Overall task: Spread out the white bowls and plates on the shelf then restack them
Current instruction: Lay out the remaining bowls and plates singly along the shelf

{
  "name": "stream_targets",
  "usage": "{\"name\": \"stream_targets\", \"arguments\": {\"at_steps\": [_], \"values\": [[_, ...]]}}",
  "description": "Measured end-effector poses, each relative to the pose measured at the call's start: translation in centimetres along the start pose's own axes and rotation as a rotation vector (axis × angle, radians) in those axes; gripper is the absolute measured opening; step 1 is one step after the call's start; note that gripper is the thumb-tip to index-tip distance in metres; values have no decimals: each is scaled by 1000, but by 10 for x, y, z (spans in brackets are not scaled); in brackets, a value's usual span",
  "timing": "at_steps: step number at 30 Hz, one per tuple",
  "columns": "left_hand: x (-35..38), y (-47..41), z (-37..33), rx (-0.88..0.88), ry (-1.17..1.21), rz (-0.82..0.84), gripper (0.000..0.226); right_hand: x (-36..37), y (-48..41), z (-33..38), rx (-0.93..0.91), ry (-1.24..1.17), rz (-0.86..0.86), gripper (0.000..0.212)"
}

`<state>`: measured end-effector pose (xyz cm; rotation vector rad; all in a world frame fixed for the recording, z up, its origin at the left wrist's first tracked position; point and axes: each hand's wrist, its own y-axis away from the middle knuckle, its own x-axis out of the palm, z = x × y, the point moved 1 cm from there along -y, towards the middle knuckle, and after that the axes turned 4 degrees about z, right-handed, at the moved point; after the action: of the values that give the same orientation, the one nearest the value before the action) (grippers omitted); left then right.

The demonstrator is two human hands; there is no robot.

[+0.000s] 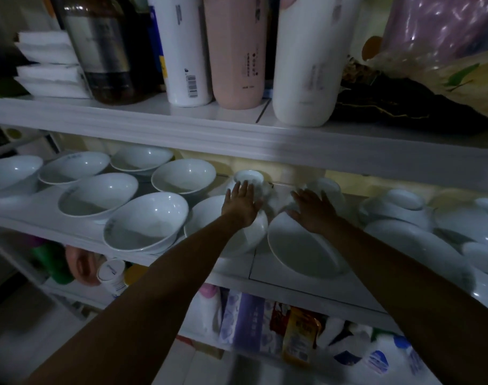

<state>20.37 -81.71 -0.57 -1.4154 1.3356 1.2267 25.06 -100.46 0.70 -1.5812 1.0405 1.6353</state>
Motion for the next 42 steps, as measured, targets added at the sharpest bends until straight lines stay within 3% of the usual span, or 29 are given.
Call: {"name": "stream_targets", "arguments": {"at_steps": [4, 14, 20, 24, 28, 32, 34, 37, 39, 42], "values": [[-14, -34, 26, -14, 9, 6, 58, -6, -40, 29, -53, -21, 36, 60], [-21, -90, 58, 210, 61, -26, 28, 3, -105, 63, -3, -131, 48, 59], [-8, -115, 62, 262, 155, 55, 47, 1, -111, 58, 112, -377, 29, 64], [-10, -129, 60, 243, 205, 61, 54, -1, -110, 49, 281, -760, -43, 60], [-38, -137, 58, 102, 476, 7, 42, -1, -111, 37, 451, -998, -132, 54], [-52, -137, 67, -34, 994, 89, 25, -4, -114, 36, 611, -1427, -183, 74], [-49, -133, 72, -73, 1205, 170, 34, -3, -117, 39, 677, -1626, -226, 75], [-38, -128, 73, -178, 1599, 245, 37, -7, -112, 54, 612, -1683, -85, 61], [-30, -124, 72, -204, 1728, 278, 44, -4, -110, 63, 546, -1656, 31, 46], [-19, -118, 76, -225, 1848, 324, 46, 9, -115, 63, 619, -1676, 27, 42]]}}
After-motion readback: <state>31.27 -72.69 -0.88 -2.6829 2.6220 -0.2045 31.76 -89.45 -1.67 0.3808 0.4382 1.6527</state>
